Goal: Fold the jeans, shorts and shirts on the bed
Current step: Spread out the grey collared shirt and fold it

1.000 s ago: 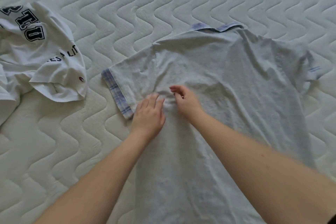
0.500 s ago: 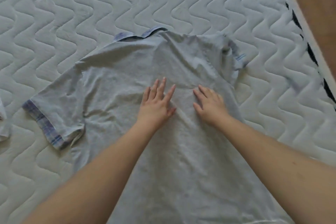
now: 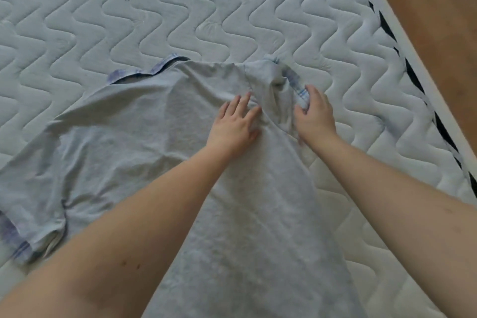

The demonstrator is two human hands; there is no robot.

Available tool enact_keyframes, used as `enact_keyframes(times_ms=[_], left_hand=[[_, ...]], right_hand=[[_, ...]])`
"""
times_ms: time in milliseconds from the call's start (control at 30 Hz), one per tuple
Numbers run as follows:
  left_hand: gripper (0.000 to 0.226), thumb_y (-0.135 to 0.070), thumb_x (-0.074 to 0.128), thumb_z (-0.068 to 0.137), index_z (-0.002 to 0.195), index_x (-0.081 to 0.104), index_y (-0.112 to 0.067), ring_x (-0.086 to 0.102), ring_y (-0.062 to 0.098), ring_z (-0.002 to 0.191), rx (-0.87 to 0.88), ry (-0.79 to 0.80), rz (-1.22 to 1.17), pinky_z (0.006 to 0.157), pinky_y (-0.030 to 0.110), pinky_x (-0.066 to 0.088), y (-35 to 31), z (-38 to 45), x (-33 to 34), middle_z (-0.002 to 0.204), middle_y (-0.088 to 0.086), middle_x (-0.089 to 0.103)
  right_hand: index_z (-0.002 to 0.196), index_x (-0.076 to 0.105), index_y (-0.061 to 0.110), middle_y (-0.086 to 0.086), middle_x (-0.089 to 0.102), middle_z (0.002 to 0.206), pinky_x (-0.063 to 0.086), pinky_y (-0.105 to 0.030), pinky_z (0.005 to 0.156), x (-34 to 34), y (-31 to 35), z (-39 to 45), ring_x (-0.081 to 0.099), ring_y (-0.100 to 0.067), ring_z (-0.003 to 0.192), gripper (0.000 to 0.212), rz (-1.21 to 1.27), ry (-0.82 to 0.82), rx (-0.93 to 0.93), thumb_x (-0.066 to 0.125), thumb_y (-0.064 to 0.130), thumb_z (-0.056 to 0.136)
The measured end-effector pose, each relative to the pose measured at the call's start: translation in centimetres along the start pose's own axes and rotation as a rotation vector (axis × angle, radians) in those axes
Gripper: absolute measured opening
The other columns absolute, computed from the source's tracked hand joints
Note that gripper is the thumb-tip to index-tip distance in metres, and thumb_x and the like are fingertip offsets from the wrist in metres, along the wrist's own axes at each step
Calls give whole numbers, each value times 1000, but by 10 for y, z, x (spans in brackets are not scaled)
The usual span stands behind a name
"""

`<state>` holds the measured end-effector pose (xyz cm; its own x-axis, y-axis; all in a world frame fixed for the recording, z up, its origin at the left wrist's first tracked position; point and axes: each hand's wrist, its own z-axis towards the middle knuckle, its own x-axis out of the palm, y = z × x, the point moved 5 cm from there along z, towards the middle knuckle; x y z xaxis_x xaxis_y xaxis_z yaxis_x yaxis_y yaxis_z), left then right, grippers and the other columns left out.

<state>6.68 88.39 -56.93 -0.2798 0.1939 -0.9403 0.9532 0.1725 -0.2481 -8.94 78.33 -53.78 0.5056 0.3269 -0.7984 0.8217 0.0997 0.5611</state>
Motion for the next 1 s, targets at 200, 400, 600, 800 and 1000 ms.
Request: enact_keyframes(times_ms=[200,400,600,800,1000], left_hand=[[38,-38,46,99,128,51,-13,34,31,138,-51,-185,-206,111,41,25,-5,35,-33,153,11,33],[56,-50,35,99,142,40,-14,36,30,136,-165,-88,-183,113,41,19,-17,102,-49,146,13,43],[81,-78,23,87,118,60,-13,53,31,116,-341,188,96,94,44,31,-19,155,-57,121,9,62],[79,-69,46,89,124,54,1,54,39,115,-187,358,227,94,42,41,-40,176,-44,125,19,59],[46,-41,50,98,127,58,-6,55,33,112,-162,475,195,91,38,45,-51,174,-53,124,14,59]], right_hand=[[139,43,14,-14,53,137,41,-40,103,2,-25,42,50,-34,124,59,88,93,262,63,38,90],[87,54,19,2,61,81,32,-28,65,-3,-51,34,57,-23,81,21,216,-21,225,68,34,87],[71,50,18,4,49,67,32,-35,63,-23,-88,9,53,-28,72,34,-61,-176,-155,67,43,87],[81,55,18,-4,55,80,28,-37,69,1,-110,4,49,-28,79,35,-214,-299,-238,40,47,94],[82,55,16,-6,54,78,25,-38,67,1,-112,4,48,-28,75,32,-233,-359,-299,37,37,97]])
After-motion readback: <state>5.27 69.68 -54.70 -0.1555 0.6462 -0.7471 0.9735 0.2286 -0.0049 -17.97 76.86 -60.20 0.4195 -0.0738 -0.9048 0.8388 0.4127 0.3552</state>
